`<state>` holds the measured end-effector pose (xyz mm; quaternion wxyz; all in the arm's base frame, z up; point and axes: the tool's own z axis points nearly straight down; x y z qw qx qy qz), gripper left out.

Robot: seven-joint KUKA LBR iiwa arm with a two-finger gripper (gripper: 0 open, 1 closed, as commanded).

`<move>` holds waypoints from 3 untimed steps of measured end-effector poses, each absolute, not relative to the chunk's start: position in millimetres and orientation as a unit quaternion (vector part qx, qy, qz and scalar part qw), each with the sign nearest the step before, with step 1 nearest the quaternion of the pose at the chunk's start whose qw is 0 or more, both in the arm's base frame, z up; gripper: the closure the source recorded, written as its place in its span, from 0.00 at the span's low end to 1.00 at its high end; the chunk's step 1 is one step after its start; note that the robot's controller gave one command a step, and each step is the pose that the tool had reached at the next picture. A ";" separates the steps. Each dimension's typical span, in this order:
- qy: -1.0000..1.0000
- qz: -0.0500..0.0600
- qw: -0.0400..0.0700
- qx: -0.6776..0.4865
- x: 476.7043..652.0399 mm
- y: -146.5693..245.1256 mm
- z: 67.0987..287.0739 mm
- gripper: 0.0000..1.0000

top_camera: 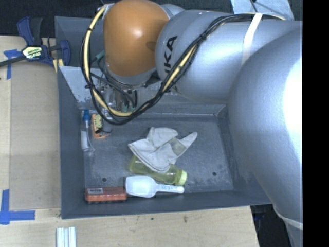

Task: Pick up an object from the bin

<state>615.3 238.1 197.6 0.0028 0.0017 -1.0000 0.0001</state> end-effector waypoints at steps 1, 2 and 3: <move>-1.000 -0.001 -0.001 0.000 617.1 237.0 203.2 0.00; -1.000 -0.002 -0.005 -0.011 625.3 237.5 154.0 0.00; -0.999 -0.001 -0.002 -0.053 612.2 230.0 76.6 0.00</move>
Offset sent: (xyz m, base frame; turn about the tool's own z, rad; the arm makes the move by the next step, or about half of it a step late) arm 0.0124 -0.0004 -0.0942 0.0468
